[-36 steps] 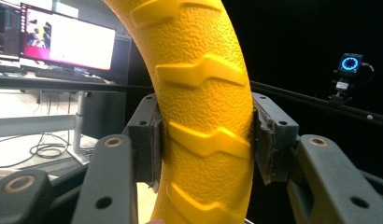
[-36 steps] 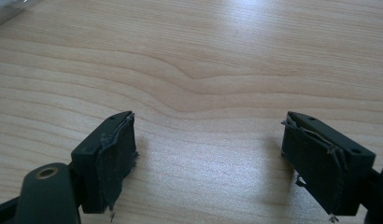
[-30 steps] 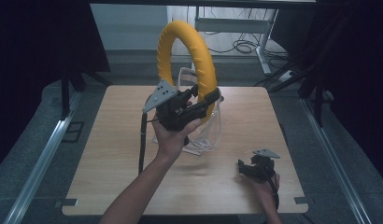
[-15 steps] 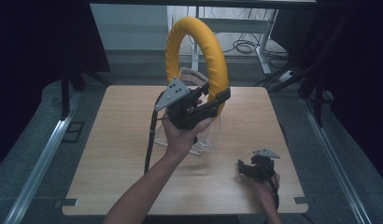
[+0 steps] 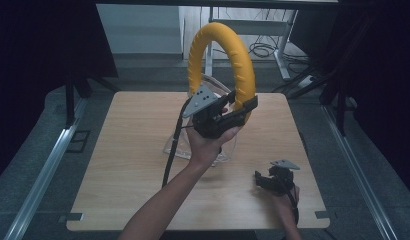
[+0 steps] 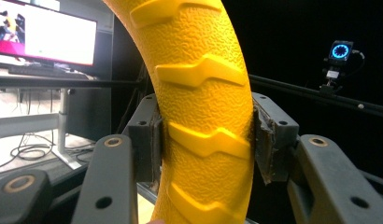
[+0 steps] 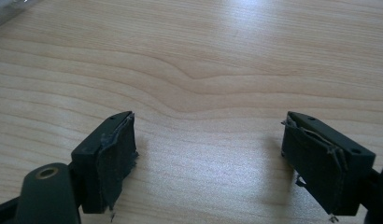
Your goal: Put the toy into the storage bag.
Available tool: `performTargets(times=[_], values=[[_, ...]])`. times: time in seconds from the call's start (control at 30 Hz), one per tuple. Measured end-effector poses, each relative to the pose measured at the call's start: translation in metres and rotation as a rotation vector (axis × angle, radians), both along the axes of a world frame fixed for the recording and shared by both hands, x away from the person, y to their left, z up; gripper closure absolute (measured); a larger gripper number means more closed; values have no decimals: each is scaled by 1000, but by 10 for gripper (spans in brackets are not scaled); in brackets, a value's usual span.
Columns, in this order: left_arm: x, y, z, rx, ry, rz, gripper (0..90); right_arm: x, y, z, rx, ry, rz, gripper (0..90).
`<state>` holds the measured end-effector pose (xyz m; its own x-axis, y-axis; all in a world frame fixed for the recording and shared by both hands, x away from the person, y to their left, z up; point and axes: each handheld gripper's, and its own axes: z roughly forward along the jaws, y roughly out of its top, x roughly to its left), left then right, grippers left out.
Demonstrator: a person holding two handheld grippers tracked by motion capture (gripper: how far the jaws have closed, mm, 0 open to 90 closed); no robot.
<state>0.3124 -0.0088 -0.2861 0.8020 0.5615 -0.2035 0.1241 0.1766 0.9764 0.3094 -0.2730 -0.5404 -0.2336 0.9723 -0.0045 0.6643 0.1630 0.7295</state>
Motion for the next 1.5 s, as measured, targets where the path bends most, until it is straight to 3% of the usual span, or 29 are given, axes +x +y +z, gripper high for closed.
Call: performTargets(times=[0.6, 0.87, 1.13, 1.37, 1.43, 1.5], values=[[24, 4, -49, -4, 118, 22, 507, 0, 0, 0, -2, -1, -1, 182], [31, 7, -70, 16, 153, 44, 506, 0, 0, 0, 0, 0, -1, 182], [38, 14, -100, 17, 238, 61, 505, 0, 0, 0, -3, -1, -1, 181], [43, 18, -123, 26, 289, 78, 504, 0, 0, 0, -4, 0, -1, 181], [45, 20, -130, 5, 309, 73, 503, 0, 0, 0, -1, 1, -3, 181], [45, 22, -131, -1, 300, 85, 498, 0, 0, 0, -3, 3, -2, 181]])
